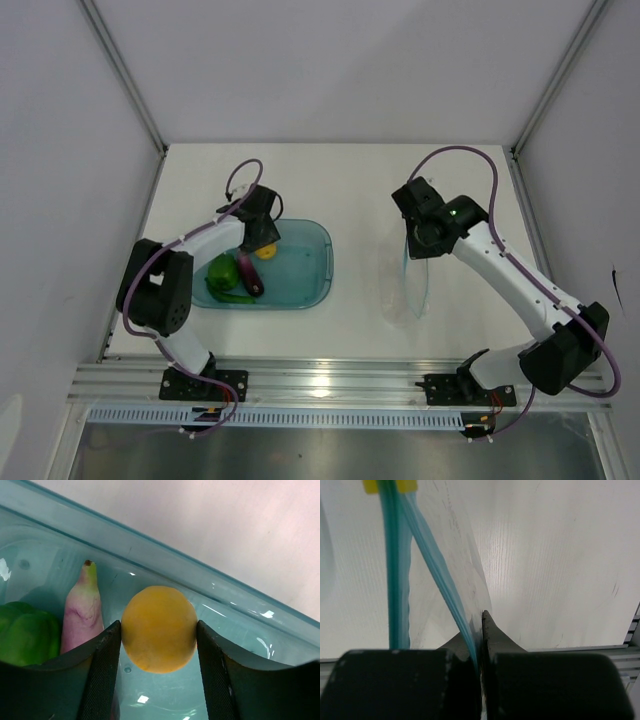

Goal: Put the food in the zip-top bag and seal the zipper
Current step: Pick up the fake fruit from the bin.

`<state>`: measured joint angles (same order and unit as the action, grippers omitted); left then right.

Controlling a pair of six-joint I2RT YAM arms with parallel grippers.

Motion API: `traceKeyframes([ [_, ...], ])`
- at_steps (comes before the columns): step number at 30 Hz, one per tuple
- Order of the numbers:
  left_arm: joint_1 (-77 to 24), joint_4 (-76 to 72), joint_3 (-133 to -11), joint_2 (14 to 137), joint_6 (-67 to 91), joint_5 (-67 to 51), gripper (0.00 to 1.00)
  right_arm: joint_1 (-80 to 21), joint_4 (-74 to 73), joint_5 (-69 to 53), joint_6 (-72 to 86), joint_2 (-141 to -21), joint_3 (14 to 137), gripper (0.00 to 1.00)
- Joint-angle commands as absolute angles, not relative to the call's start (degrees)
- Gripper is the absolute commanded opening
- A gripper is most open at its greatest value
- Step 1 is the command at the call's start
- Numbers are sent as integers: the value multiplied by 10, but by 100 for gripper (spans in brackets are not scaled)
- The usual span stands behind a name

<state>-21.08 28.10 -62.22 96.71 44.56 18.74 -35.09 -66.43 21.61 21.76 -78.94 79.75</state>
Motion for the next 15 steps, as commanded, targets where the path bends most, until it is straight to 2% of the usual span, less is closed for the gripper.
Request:
traceKeyframes([
  [1, -205, 258, -621, 955, 430, 177, 33, -354, -654, 222, 214, -796, 810, 0],
  [3, -205, 256, -616, 935, 425, 173, 19, -354, -652, 221, 216, -799, 810, 0],
  [7, -207, 249, -602, 870, 416, 142, 1, -354, -654, 221, 221, -809, 817, 0],
  [11, -233, 215, -579, 772, 389, 77, 1, -354, -653, 224, 227, -823, 824, 0],
  [15, -310, 118, -534, 659, 377, -34, 1, -353, -655, 219, 238, -834, 828, 0],
])
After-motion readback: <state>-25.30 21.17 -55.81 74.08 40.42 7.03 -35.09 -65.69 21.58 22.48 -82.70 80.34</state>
